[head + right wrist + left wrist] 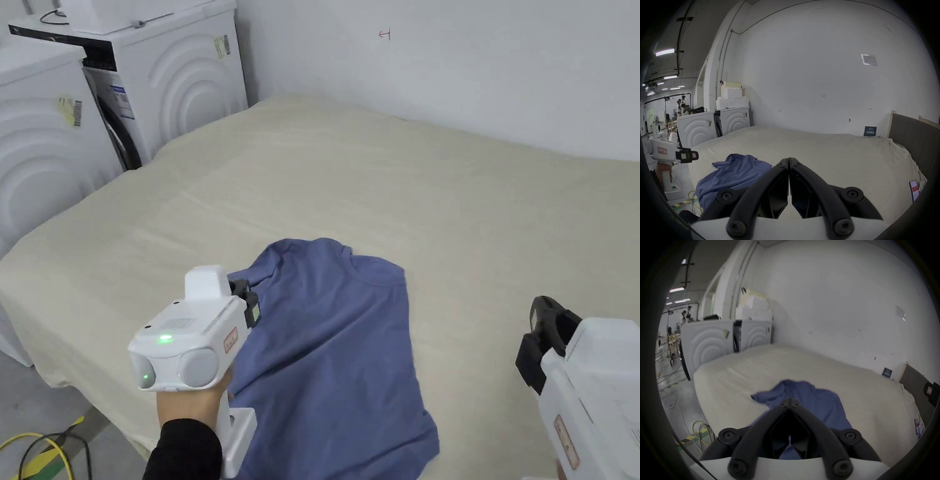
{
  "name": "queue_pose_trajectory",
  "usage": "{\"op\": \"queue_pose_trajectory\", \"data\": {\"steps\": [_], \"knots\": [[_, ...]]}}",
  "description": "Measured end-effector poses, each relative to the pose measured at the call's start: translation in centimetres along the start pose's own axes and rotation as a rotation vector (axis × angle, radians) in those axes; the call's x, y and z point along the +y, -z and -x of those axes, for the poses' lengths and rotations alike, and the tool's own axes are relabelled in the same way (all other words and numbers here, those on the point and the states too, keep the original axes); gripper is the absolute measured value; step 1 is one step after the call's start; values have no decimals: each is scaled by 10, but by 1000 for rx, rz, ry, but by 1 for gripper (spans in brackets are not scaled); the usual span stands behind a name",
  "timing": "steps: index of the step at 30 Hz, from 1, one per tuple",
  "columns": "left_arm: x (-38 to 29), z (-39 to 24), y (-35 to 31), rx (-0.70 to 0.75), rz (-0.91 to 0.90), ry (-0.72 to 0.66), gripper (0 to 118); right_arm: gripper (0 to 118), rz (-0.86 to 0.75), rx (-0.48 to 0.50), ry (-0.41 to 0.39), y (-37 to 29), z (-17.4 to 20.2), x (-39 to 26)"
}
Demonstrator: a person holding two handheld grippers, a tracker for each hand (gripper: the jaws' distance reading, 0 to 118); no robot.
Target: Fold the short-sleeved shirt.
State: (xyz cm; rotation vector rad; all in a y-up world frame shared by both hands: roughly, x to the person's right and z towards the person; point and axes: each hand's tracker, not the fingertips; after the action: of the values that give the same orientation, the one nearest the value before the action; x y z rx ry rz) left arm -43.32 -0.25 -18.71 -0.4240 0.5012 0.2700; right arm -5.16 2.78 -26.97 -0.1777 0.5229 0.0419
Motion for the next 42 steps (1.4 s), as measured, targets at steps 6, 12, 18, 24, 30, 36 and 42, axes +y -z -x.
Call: {"op": "queue_pose_trajectory", "data": {"steps": [6,12,18,24,30,36,42], "knots": [[-16,-17,68,-36,272,3,44,0,42,-42,-6,16,-12,-11],[-42,-30,115,-25,456,8,100,0,81,-68,-3,27,-24,-24],[-65,-43,142,35,599,53,90,0,116,-87,4,30,-31,-34],[-59,-61,138,38,579,154,25,0,130,-98,22,29,-36,-37],[-56,-55,122,-58,573,106,3,0,118,-99,30,25,-39,-34],[-39,-23,107,-266,529,-165,1,0,103,-107,44,14,-39,-25],[-6,-47,75,-362,425,-172,1,0,87,-120,57,-1,-46,-17]]}}
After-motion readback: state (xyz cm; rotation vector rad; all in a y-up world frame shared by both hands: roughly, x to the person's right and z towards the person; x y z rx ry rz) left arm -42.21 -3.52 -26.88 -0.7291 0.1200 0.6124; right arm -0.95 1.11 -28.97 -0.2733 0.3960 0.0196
